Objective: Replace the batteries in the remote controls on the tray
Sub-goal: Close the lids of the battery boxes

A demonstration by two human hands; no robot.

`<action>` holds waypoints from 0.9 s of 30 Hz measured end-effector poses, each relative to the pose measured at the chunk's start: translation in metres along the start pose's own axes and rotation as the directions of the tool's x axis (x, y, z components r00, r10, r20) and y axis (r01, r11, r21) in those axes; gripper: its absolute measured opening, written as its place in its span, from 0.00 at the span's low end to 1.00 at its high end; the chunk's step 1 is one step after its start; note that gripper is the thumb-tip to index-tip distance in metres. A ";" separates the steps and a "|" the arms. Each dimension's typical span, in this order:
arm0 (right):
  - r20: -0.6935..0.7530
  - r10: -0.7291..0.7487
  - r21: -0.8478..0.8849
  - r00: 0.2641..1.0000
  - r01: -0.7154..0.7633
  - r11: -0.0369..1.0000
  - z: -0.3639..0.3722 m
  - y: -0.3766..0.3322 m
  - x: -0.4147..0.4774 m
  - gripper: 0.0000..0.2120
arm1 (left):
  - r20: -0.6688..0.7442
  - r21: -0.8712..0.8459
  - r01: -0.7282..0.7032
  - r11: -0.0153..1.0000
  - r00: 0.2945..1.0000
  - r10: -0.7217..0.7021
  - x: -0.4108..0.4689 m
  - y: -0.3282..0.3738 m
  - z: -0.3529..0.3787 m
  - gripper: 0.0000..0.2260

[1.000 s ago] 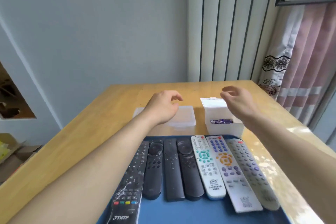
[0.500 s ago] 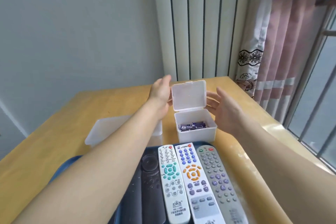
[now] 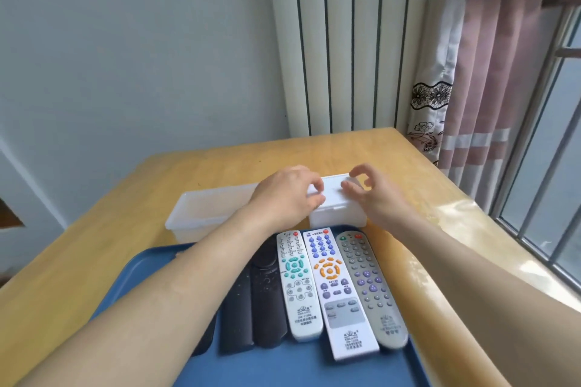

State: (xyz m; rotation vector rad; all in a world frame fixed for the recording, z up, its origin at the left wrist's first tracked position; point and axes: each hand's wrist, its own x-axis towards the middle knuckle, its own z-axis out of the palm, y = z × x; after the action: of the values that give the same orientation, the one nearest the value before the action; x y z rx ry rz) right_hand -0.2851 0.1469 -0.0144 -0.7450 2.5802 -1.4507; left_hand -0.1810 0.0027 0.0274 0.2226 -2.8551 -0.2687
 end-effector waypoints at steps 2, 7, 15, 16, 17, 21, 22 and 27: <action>0.027 -0.009 -0.053 1.000 0.010 0.999 -0.002 -0.003 -0.006 0.17 | -0.055 0.021 0.060 0.998 0.997 -0.058 -0.016 -0.017 -0.006 0.13; 0.126 -0.046 -0.147 0.991 0.065 0.987 0.005 -0.013 -0.012 0.25 | 0.018 -0.005 0.228 0.974 0.974 -0.228 -0.061 -0.066 -0.007 0.20; 0.201 -0.042 -0.272 0.979 0.097 0.958 0.024 -0.028 -0.025 0.27 | -0.028 -0.184 0.216 0.959 0.974 -0.225 -0.071 -0.076 -0.005 0.19; 0.213 -0.027 -0.258 0.977 0.083 0.963 0.023 -0.027 -0.028 0.28 | -0.051 -0.188 0.209 0.960 0.974 -0.223 -0.073 -0.076 -0.006 0.17; 0.220 -0.012 -0.253 0.975 0.069 0.965 0.022 -0.026 -0.031 0.29 | -0.082 -0.191 0.202 0.961 0.972 -0.220 -0.077 -0.073 -0.008 0.15; 0.169 -0.058 -0.453 0.984 0.130 0.882 0.005 -0.027 -0.060 0.33 | -0.050 -0.211 0.164 0.964 0.983 -0.178 -0.111 -0.054 -0.027 0.10; 0.237 -0.050 -0.480 0.970 0.162 0.862 -0.003 -0.031 -0.073 0.35 | 0.001 -0.178 0.143 0.974 0.989 -0.145 -0.123 -0.047 -0.030 0.11; 0.660 0.156 -0.544 0.735 0.323 0.775 -0.022 -0.044 -0.137 0.52 | 0.440 0.141 0.035 0.989 0.893 -0.094 -0.176 -0.021 -0.022 0.32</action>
State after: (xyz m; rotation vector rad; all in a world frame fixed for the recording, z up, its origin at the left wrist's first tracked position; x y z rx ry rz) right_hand -0.1552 0.2076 0.0125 -1.2011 2.3670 -0.1278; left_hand -0.0045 0.0101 0.0005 0.3184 -3.3325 -0.1629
